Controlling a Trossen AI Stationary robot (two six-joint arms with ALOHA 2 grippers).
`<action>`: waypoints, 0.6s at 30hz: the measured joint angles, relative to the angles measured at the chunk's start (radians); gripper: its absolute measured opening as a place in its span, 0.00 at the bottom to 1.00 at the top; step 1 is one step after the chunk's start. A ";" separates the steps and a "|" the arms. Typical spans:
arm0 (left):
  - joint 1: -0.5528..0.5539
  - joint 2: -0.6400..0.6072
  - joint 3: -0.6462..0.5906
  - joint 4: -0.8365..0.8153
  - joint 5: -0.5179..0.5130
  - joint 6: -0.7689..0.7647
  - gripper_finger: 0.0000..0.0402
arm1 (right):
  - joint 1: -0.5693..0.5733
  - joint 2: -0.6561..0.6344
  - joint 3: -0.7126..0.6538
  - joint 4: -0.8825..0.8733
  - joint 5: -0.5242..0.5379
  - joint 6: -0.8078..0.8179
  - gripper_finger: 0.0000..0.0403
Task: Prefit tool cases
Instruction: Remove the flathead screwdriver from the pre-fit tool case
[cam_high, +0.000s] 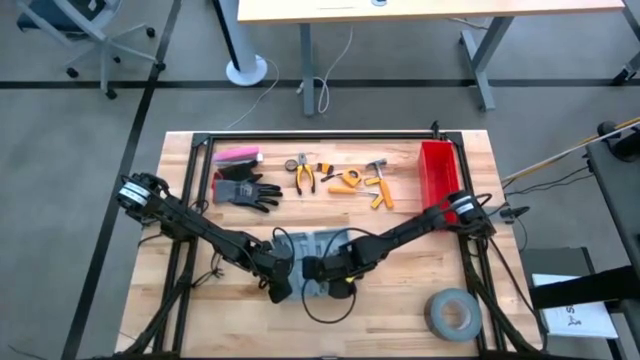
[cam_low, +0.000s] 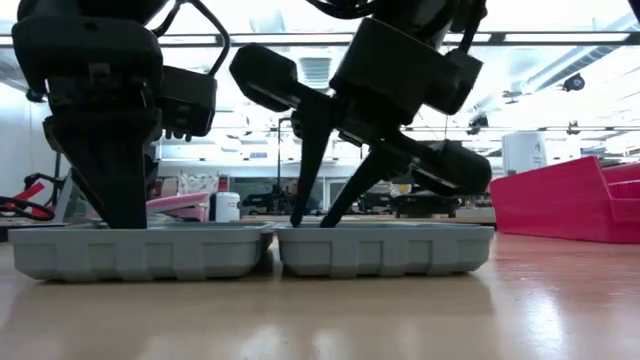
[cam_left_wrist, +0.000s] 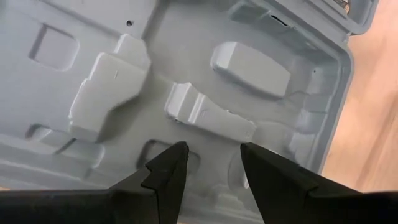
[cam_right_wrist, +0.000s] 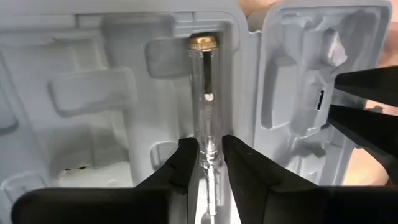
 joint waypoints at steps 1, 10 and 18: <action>0.000 0.000 0.000 0.000 0.000 0.000 0.41 | -0.004 0.000 0.000 0.002 -0.010 -0.009 0.16; 0.001 0.000 0.005 0.010 -0.001 0.005 0.41 | -0.015 0.006 0.000 0.015 -0.021 -0.034 0.13; 0.003 0.000 0.006 0.008 -0.002 0.006 0.41 | -0.019 0.043 0.003 0.024 -0.069 -0.035 0.12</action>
